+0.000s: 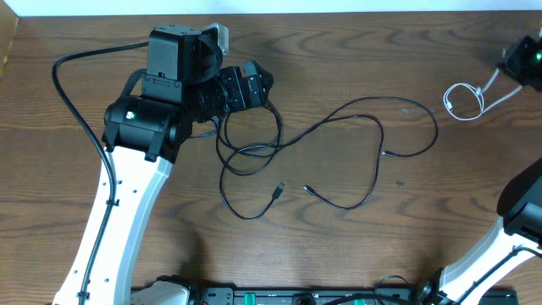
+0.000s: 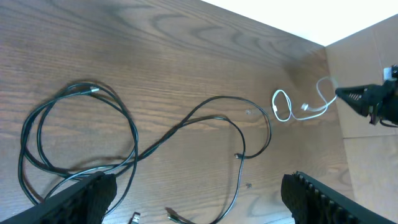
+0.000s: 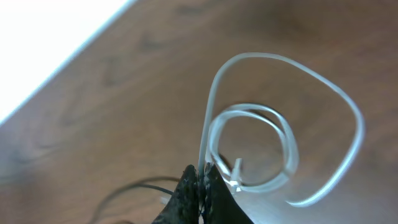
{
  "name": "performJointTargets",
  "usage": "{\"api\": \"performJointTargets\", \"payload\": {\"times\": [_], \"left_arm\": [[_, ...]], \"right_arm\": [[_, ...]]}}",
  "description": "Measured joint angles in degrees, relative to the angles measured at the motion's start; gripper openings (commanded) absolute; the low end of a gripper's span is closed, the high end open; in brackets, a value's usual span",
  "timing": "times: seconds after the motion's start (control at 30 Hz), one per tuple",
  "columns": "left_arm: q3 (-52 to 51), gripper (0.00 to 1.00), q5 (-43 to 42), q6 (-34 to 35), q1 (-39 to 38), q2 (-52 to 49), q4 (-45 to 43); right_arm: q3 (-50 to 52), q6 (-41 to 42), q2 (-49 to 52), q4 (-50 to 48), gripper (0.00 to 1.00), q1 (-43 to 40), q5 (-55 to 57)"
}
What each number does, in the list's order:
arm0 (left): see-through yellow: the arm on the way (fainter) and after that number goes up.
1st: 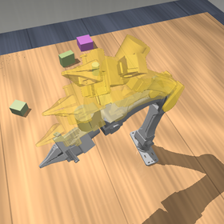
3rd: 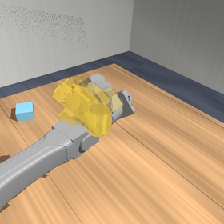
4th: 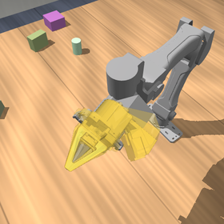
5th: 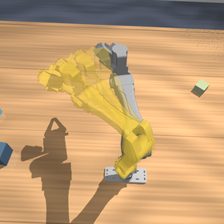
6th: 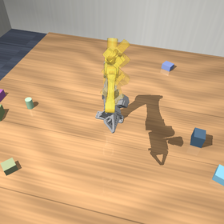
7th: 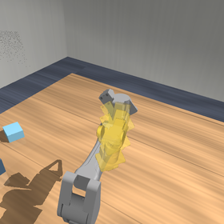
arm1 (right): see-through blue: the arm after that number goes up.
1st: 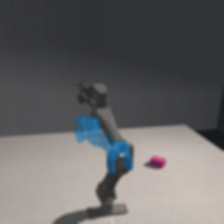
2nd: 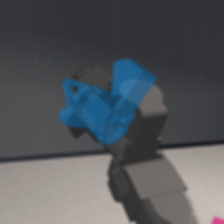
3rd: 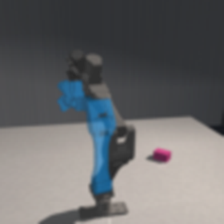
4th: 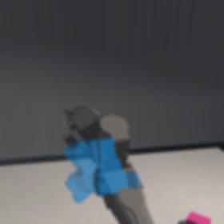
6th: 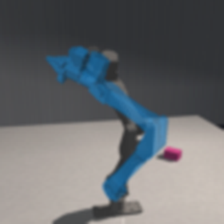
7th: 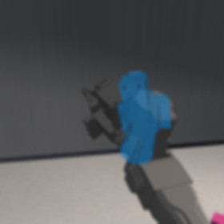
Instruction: Untangle cables
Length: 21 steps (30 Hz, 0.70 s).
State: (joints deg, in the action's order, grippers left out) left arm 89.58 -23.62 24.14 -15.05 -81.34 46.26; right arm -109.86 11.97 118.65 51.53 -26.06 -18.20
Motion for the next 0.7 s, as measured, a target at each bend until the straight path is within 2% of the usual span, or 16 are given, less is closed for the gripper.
{"api": "performJointTargets", "payload": {"times": [0.17,0.47,0.7], "left_arm": [[0.0,0.90,0.0,0.0,0.0,0.0,-0.1],[0.0,0.90,0.0,0.0,0.0,0.0,-0.1],[0.0,0.90,0.0,0.0,0.0,0.0,0.0]], "right_arm": [[0.0,-1.7,0.9,3.2,0.64,2.3,8.9],[0.2,-4.1,6.8,4.3,0.76,3.5,13.7],[0.2,-5.3,9.9,4.4,0.74,3.5,13.9]]}}
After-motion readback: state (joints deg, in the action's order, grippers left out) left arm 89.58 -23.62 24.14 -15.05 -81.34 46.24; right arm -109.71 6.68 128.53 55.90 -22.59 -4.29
